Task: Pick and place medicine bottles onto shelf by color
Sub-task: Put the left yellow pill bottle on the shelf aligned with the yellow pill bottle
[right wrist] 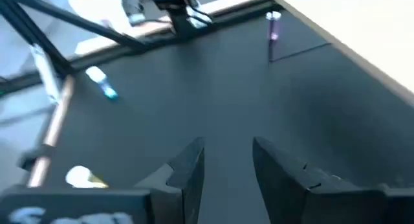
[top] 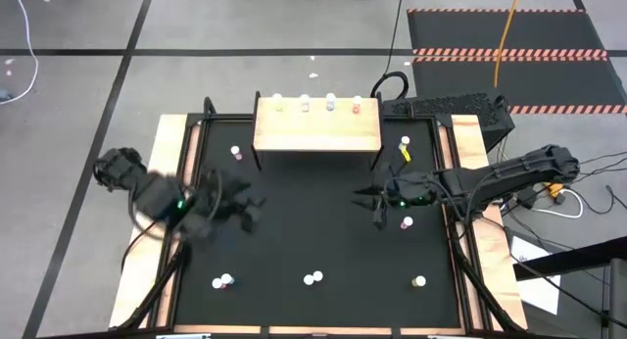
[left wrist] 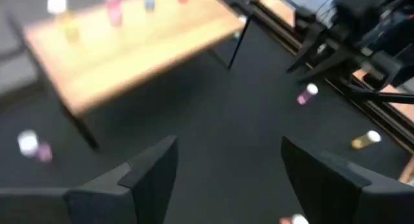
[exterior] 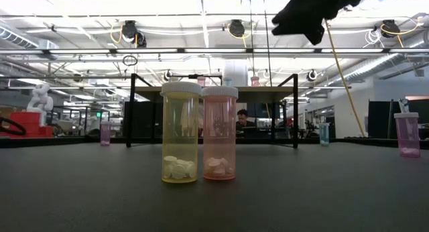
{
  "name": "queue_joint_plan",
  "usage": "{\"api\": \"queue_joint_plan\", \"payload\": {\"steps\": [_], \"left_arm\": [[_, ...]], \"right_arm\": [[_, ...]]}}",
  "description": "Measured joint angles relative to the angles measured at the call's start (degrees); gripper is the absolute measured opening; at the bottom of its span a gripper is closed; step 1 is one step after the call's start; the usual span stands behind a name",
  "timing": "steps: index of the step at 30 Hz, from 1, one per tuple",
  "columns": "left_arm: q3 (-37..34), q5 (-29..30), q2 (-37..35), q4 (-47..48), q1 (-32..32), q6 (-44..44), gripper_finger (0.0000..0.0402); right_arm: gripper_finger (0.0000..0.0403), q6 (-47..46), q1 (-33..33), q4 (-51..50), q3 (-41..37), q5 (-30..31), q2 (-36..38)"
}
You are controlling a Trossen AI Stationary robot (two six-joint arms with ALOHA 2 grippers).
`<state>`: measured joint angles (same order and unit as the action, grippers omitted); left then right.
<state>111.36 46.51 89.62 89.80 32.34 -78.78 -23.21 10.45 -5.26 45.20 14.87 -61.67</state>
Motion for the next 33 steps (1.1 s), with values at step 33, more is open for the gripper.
{"api": "queue_joint_plan", "payload": {"steps": [33], "left_arm": [[-11.1, -4.5, 5.5, -21.4, 13.9, 5.2, 0.0273]], "right_arm": [[0.0123, -11.3, 26.1, 5.4, 5.4, 30.1, 1.0]]}}
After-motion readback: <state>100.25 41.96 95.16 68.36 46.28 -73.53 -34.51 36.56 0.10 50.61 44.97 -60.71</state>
